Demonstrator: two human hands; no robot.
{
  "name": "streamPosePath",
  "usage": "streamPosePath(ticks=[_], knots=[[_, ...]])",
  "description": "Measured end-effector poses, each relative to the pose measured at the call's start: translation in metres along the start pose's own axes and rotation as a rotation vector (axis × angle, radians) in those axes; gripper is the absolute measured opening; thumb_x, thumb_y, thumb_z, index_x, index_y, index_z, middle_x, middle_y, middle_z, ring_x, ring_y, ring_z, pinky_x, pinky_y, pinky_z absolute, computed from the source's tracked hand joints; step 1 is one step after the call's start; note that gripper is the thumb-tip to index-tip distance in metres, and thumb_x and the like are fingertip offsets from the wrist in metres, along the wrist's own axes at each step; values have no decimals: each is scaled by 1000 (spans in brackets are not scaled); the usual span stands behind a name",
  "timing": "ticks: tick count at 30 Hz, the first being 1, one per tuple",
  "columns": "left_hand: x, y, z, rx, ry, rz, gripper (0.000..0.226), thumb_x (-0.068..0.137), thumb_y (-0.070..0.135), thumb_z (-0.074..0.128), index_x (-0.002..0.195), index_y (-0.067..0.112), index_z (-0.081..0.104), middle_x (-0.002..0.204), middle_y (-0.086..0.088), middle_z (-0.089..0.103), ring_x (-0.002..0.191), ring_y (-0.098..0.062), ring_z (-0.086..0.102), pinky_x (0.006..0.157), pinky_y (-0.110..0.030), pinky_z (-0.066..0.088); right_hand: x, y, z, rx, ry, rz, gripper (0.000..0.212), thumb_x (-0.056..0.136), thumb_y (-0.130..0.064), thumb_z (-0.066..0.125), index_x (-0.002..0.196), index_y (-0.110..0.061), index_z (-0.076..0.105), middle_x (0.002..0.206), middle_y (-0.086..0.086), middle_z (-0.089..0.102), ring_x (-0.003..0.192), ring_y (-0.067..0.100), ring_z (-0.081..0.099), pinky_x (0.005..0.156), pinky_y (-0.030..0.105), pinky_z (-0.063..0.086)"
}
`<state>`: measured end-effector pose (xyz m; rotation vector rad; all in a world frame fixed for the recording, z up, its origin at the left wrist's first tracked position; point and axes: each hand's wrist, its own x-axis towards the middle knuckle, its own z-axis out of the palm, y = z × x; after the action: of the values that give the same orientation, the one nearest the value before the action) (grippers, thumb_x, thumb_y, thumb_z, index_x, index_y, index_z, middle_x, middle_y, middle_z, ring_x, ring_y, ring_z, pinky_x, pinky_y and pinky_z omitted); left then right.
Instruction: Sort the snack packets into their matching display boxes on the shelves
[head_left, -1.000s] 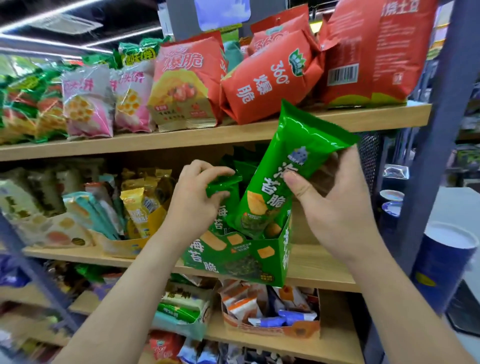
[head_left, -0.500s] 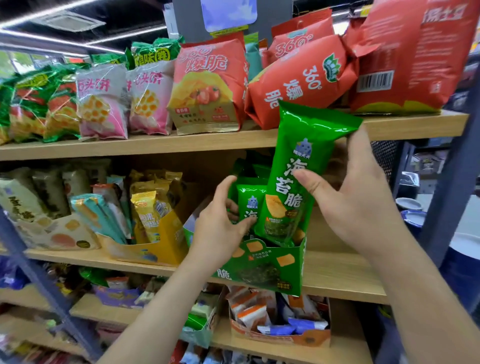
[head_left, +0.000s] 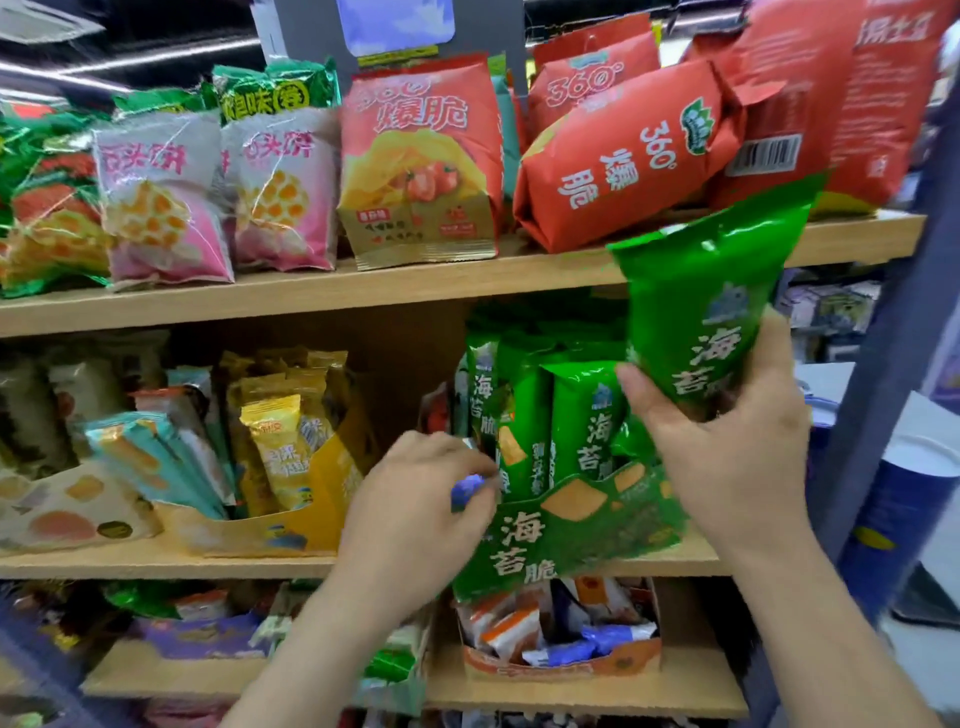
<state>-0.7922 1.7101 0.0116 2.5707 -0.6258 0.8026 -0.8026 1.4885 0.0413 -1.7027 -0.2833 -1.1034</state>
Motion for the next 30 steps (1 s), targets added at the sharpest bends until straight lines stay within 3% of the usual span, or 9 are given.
streamPosePath(ticks=[3, 7, 11, 15, 17, 20, 23, 26, 30], knots=[[-9, -22, 10, -15, -112, -28, 21, 92, 39, 59, 93, 26, 75, 88, 17, 61, 91, -8, 45, 75, -24, 39, 5, -19, -2, 179, 109, 15, 53, 78, -25, 82, 116, -35, 46, 107, -22, 62, 103, -1, 62, 87, 16, 48], [-9, -14, 14, -59, -154, 38, 38, 92, 47, 43, 86, 25, 74, 82, 14, 66, 84, -8, 53, 73, -28, 48, -3, -28, 15, 277, 100, 119, 56, 70, -31, 81, 114, -36, 46, 108, -24, 62, 103, -5, 61, 86, 10, 46], [10, -7, -7, -271, -222, 40, 23, 92, 16, 61, 110, 26, 73, 103, 19, 68, 100, 3, 59, 89, -16, 48, -19, -18, 25, 229, 129, 223, 59, 65, -30, 84, 106, -40, 43, 100, -29, 59, 94, -18, 57, 78, -1, 39], [61, -12, -9, -30, -474, 169, 36, 87, 22, 68, 121, 33, 66, 121, 15, 65, 109, -3, 52, 98, -25, 42, -24, -6, 28, 93, 129, 284, 70, 65, -33, 87, 115, -37, 37, 103, -32, 50, 93, -26, 49, 78, -5, 33], [79, -14, -2, 74, -736, 176, 50, 84, 29, 70, 132, 32, 57, 129, 12, 61, 115, -6, 53, 99, -27, 44, -25, -3, 30, 32, 104, 320, 77, 63, -44, 84, 123, -27, 38, 103, -29, 51, 93, -19, 52, 80, 0, 35], [94, -11, 7, 224, -993, 203, 64, 82, 27, 70, 141, 30, 47, 135, 5, 57, 119, -17, 54, 97, -31, 47, -26, -2, 32, -41, 74, 350, 94, 61, -55, 76, 137, -16, 36, 112, -13, 56, 104, 6, 56, 95, 26, 45], [102, -4, 18, 458, -1034, 313, 60, 84, 23, 67, 140, 28, 47, 133, 2, 58, 120, -24, 53, 92, -37, 48, -24, 0, 34, -119, -6, 345, 107, 62, -64, 67, 146, -14, 26, 129, 0, 55, 118, 20, 54, 104, 44, 44], [102, -3, 32, 585, -1027, 432, 46, 86, 19, 63, 132, 22, 56, 122, -3, 58, 114, -30, 55, 80, -37, 50, -25, 1, 35, -163, -158, 350, 111, 69, -73, 54, 153, -15, 11, 141, 4, 51, 127, 24, 51, 106, 47, 42], [103, -22, 21, 344, -888, 443, 51, 76, 14, 70, 124, 29, 62, 121, 3, 61, 114, -22, 55, 89, -39, 51, -25, 6, 30, -183, -232, 367, 95, 78, -70, 53, 150, -17, 19, 135, -2, 54, 121, 19, 53, 103, 45, 44]])
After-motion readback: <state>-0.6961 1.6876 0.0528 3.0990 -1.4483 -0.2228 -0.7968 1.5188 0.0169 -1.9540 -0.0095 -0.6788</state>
